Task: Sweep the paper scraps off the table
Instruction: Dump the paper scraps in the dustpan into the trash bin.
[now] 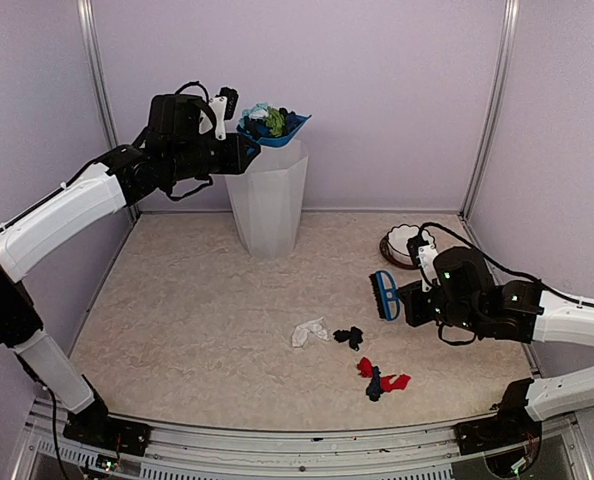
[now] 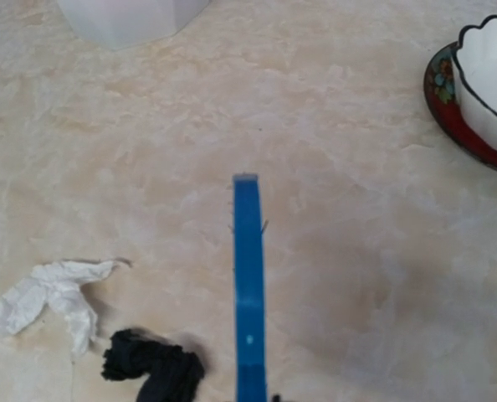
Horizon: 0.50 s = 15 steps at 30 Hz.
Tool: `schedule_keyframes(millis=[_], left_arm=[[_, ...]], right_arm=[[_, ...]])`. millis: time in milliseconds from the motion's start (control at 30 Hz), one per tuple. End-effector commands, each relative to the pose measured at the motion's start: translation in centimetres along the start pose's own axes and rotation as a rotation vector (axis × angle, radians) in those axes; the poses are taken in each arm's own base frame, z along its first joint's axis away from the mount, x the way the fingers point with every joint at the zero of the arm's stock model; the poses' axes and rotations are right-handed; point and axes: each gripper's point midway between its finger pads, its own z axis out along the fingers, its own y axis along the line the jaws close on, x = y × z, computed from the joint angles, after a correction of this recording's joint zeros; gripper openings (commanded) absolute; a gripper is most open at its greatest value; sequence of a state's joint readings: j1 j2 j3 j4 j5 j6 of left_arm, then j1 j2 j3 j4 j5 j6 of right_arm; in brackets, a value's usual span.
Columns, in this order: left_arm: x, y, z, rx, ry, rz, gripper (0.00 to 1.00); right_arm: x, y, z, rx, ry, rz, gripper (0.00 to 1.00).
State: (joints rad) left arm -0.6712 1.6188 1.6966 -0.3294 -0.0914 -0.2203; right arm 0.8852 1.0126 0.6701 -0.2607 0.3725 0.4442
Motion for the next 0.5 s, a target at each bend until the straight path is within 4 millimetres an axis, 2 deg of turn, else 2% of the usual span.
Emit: schedule_keyframes(millis=[0,100,300,467], left_arm=[[-1.3,1.5,1.7,0.076,0.026,-0.063,0.00],[-0.9,1.9,3.0,0.179,0.063,-0.154,0.00],[0.3,1.1,4.9,0.331,0.127,-0.290,0.00],[0.5,0.5,5.5,0.435,0.159,-0.416,0.00]], right_arm=[[-0.1,0.2,0.1,-0.030,-0.027,0.062,0.00],[0.2,0.1,0.3,-0.026,-0.020,0.064,0.00],[0.8,0.0,0.6,-0.031,-0.021,0.072,0.00],[0.7,0.1,0.6,-0.039,-0.024,0.076,0.00]])
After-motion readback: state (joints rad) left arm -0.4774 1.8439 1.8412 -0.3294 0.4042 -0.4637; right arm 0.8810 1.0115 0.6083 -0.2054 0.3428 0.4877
